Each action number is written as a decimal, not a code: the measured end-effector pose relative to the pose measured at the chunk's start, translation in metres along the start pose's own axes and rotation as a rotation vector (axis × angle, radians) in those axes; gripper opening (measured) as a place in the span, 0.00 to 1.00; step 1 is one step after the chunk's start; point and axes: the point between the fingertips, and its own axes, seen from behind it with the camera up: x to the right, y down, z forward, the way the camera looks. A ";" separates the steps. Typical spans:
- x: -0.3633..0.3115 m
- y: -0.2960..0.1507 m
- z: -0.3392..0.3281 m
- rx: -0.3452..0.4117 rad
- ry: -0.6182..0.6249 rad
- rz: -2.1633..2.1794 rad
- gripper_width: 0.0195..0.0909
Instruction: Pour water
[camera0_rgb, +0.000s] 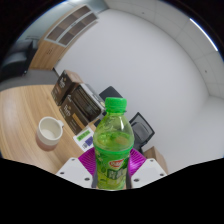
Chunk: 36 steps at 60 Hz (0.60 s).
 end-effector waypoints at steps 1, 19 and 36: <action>0.000 0.000 -0.001 0.015 -0.019 0.064 0.27; -0.008 0.030 0.020 0.122 -0.179 0.746 0.27; -0.036 0.059 0.050 0.145 -0.182 0.791 0.28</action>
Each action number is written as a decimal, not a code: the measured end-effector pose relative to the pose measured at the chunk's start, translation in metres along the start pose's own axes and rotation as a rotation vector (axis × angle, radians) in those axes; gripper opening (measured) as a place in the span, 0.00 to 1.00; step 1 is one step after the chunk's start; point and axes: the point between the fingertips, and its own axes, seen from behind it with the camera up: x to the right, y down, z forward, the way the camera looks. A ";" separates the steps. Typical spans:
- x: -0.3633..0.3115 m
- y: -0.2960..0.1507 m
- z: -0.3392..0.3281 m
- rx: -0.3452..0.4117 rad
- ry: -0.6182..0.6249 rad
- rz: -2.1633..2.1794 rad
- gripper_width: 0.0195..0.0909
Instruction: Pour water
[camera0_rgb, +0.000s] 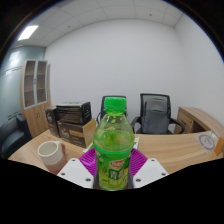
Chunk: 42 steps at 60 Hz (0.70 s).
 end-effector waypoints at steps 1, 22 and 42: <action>-0.001 0.000 -0.001 0.000 0.002 -0.011 0.28; -0.004 0.013 -0.018 -0.065 0.031 -0.012 0.72; -0.036 0.023 -0.175 -0.214 0.141 -0.029 0.92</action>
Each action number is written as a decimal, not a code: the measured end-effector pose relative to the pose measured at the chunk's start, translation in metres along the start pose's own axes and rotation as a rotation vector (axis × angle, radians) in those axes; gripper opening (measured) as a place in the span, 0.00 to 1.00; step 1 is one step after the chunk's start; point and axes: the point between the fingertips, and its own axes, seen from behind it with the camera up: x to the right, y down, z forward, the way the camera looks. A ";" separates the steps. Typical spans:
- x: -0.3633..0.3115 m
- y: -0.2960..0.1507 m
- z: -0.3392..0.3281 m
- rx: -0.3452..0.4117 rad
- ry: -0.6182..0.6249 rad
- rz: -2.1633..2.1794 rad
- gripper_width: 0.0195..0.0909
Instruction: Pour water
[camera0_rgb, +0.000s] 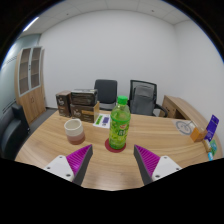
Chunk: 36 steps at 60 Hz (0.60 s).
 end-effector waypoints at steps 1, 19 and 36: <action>-0.001 0.000 -0.009 -0.004 0.010 0.007 0.91; -0.030 -0.038 -0.119 0.013 0.094 0.154 0.91; -0.029 -0.068 -0.145 0.071 0.126 0.170 0.89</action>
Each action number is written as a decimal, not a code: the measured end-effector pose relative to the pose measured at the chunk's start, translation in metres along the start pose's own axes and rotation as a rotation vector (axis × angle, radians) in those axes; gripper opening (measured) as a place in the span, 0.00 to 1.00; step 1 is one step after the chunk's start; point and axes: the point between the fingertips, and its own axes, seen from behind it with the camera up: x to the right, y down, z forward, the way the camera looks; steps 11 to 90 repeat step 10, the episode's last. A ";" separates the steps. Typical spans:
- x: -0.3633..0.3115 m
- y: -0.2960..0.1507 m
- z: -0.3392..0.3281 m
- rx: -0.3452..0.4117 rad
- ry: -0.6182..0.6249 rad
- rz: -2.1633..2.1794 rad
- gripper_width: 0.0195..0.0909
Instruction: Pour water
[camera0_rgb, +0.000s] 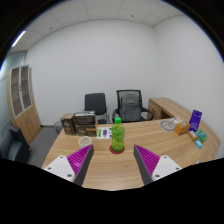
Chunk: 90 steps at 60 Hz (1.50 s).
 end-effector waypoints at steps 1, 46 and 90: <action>0.000 -0.001 0.000 0.003 -0.001 0.000 0.89; 0.006 -0.010 0.005 0.023 -0.004 -0.007 0.89; 0.006 -0.010 0.005 0.023 -0.004 -0.007 0.89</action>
